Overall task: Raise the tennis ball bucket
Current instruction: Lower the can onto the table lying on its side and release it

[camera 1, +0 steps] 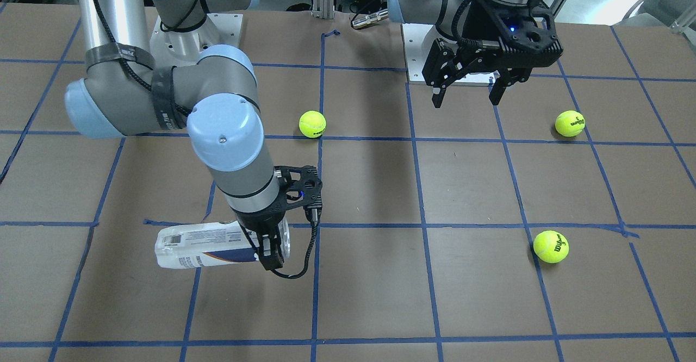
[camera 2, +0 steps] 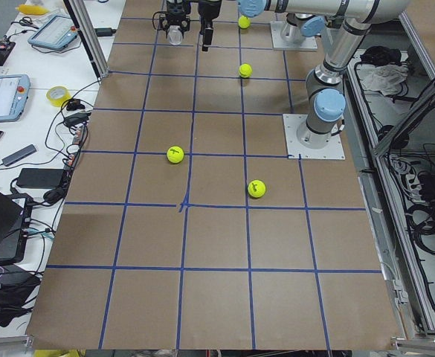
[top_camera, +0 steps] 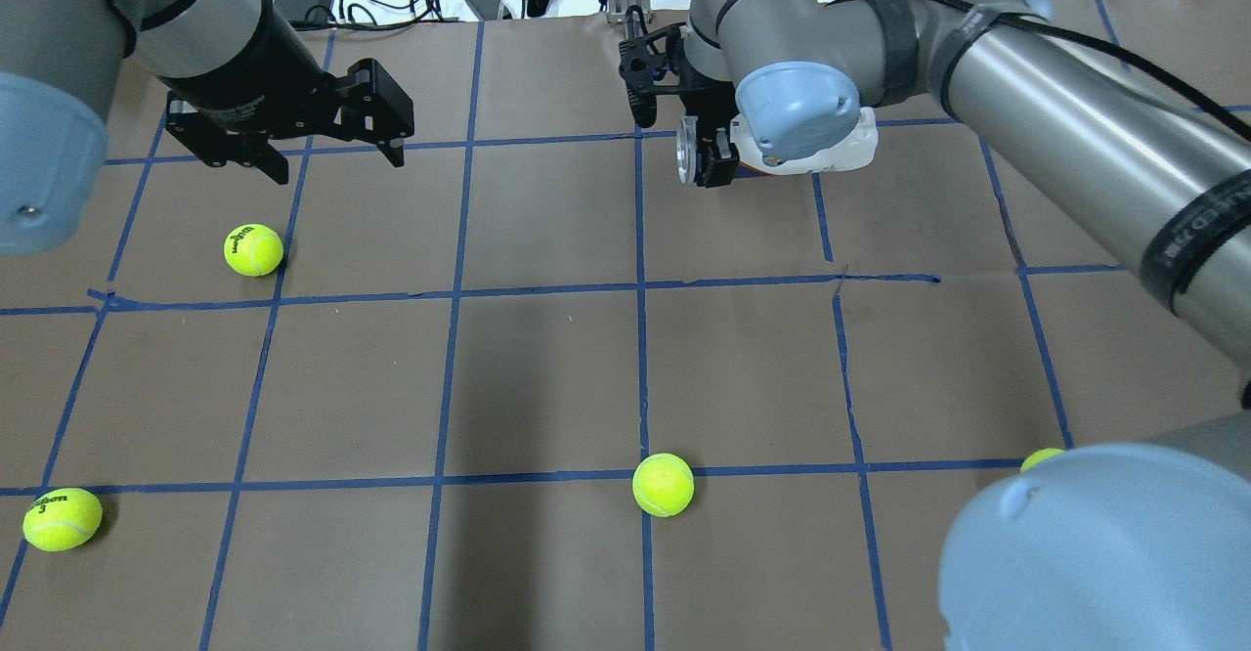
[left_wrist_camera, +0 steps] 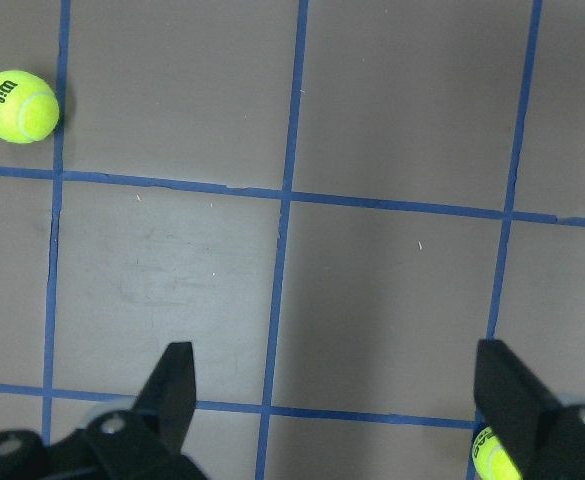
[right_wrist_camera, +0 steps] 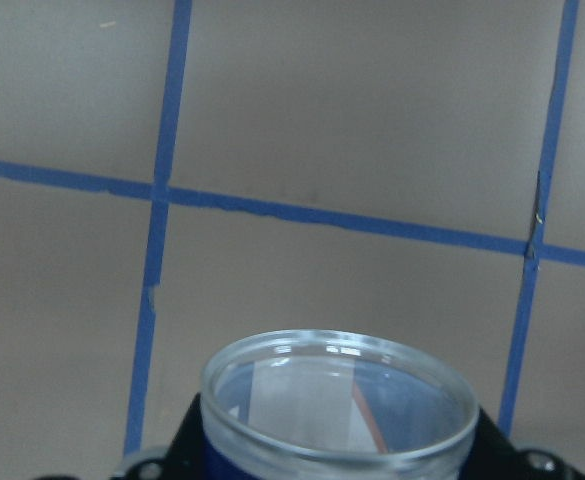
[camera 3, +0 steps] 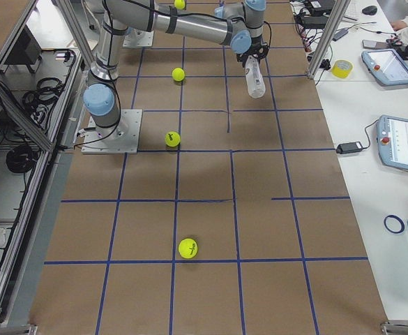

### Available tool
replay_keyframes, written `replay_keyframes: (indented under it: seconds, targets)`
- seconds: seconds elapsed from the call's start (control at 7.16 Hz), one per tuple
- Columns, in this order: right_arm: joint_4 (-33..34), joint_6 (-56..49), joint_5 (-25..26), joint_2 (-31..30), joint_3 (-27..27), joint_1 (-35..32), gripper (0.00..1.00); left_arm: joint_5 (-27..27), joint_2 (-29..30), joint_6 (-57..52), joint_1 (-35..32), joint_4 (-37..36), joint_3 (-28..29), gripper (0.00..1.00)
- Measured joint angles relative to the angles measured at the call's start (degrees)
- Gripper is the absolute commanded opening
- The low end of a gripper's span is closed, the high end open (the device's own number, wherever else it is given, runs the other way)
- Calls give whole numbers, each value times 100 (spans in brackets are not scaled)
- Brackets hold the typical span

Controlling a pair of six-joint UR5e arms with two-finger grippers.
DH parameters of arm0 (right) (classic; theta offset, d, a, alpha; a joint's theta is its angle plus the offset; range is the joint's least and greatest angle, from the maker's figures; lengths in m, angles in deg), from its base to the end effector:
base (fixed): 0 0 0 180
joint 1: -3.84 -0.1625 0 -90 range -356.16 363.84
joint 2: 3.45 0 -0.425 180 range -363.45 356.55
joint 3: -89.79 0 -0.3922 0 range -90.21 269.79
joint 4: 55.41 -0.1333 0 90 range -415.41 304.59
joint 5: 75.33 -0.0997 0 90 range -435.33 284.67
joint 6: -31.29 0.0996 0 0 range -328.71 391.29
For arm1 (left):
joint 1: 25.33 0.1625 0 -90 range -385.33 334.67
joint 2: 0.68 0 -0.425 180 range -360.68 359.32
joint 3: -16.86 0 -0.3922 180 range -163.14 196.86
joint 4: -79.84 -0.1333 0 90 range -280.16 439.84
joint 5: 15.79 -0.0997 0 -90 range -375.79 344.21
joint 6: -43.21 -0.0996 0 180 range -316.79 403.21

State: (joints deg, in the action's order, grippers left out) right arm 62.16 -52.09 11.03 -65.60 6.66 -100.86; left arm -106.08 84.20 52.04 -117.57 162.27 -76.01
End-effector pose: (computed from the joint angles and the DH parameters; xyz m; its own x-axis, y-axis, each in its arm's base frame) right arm 0.3064 -0.6177 0.3105 0.1393 -0.9845 0.1067 -0.9861 -0.1478 -0.0759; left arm -0.1510 -0.4636 0.5201 -0.9933 -0.1134 0.0213 -0.1153 0.9788 -0.1693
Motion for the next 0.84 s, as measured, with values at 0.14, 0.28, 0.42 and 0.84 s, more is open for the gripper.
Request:
replay_keyframes:
  seconds: [0.14,0.28,0.42,0.84]
  targets:
    - [200,385,-20,122,-3,-239,22,-13,-39,11,-3,0,-17,100]
    - [424,746,-32,259,15,-416,18,-7,-37,17,-4,-14,-32,100]
    - [548,1162,-35,366,38,-566,18,16,-16,15,-3,-23,-41,100]
    - [742,2190,-32,536,68,-953,23,27,23,-35,16,-34,-47,100]
